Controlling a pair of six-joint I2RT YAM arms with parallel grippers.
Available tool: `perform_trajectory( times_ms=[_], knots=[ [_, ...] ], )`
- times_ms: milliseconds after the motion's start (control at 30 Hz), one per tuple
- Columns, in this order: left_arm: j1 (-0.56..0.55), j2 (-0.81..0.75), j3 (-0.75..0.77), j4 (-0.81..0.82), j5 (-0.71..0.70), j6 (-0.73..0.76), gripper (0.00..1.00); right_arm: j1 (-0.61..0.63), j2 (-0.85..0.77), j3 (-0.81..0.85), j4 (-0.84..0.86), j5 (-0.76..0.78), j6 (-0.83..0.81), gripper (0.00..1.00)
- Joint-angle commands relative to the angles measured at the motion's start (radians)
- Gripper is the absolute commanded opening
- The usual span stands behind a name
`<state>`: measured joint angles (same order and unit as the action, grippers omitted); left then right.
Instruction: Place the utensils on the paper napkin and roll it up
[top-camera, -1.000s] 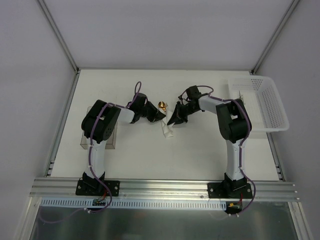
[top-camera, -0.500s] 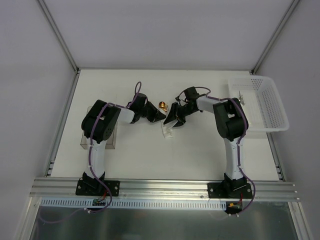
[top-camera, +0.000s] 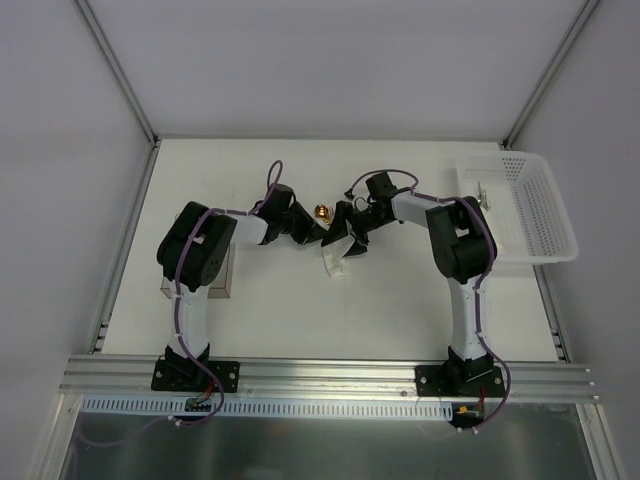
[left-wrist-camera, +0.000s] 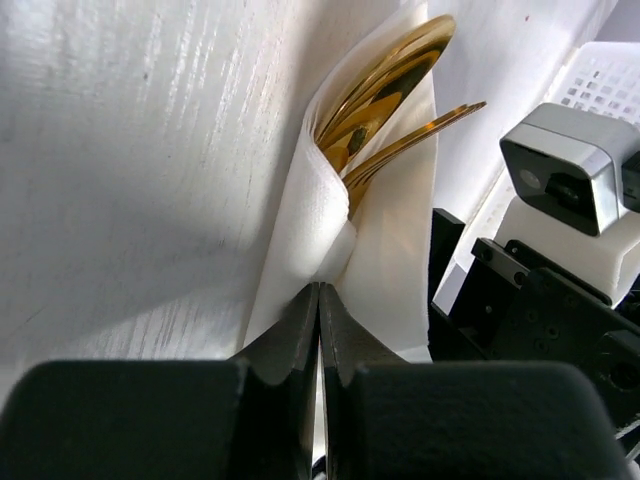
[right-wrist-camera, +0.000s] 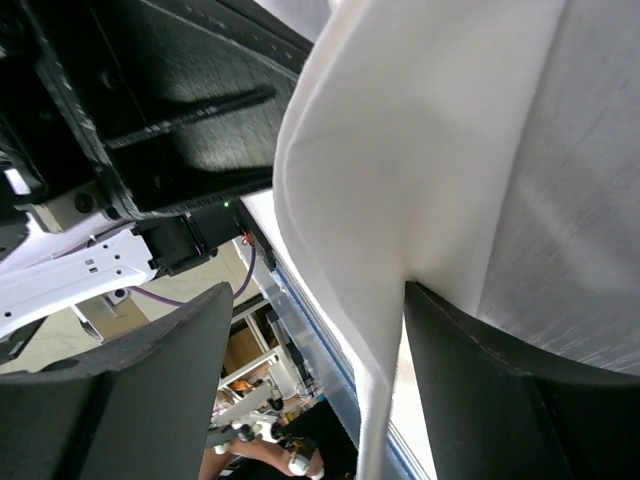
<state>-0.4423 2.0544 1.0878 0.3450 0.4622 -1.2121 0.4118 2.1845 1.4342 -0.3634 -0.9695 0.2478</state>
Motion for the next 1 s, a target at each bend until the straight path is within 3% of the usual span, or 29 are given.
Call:
perform_trajectory(
  times_ms=[0, 267, 600, 767, 967],
  knots=[
    [0.025, -0.068, 0.03, -0.078, -0.069, 0.049, 0.0, 0.015, -0.012, -0.029, -0.066, 0.112, -0.081, 0.74],
    [0.045, -0.08, 0.181, -0.185, -0.048, 0.157, 0.0, 0.015, -0.025, -0.023, -0.089, 0.133, -0.128, 0.77],
    [0.04, 0.082, 0.471, -0.327, 0.087, 0.24, 0.03, 0.016, -0.022, 0.006, -0.14, 0.16, -0.191, 0.8],
    [0.021, 0.165, 0.515, -0.339, 0.147, 0.191, 0.02, 0.016, -0.023, 0.017, -0.151, 0.175, -0.203, 0.81],
    [0.01, 0.161, 0.494, -0.386, 0.156, 0.21, 0.0, 0.016, -0.023, 0.022, -0.163, 0.193, -0.217, 0.81]
  ],
)
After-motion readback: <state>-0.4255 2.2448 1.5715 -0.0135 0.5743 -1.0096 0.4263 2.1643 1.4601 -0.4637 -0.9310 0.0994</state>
